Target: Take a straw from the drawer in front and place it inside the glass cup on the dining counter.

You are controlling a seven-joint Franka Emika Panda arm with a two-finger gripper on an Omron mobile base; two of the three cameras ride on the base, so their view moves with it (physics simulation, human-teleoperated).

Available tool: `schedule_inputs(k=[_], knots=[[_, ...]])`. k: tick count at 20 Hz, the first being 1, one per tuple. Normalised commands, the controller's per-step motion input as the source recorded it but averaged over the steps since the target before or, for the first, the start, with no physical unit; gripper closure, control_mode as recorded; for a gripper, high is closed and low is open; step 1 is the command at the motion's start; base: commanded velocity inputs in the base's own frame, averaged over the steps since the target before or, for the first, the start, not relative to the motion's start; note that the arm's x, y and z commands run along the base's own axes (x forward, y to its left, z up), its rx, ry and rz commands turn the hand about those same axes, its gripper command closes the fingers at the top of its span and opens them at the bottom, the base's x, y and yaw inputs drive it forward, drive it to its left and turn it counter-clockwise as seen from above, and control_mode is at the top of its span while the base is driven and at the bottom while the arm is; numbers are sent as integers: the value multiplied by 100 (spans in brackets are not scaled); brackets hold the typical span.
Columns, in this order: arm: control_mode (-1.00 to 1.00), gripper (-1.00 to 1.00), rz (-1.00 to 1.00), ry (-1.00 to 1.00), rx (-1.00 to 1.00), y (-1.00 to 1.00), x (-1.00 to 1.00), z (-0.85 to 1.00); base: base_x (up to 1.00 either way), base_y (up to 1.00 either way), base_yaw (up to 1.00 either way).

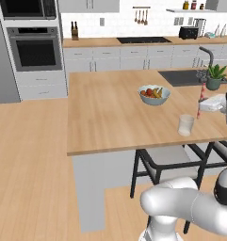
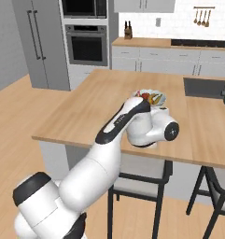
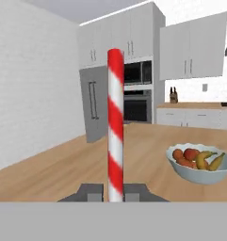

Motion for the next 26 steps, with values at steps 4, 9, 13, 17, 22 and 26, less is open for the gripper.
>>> schedule_inputs(k=[4, 9, 13, 17, 22, 26], knots=[[-100, 100, 7, -17, 0, -3, 39, -6, 0, 0, 0], [-100, 100, 5, -6, 0, -30, 35, -9, 0, 0, 0], [-100, 100, 0, 0, 0, -50, 14, -15, 0, 0, 0], [-100, 100, 0, 0, 0, -11, 25, -19, 0, 0, 0], [-100, 100, 0, 3, 0, 0, 30, -41, 0, 0, 0], [-100, 100, 0, 2, 0, 0, 29, -36, 0, 0, 0]])
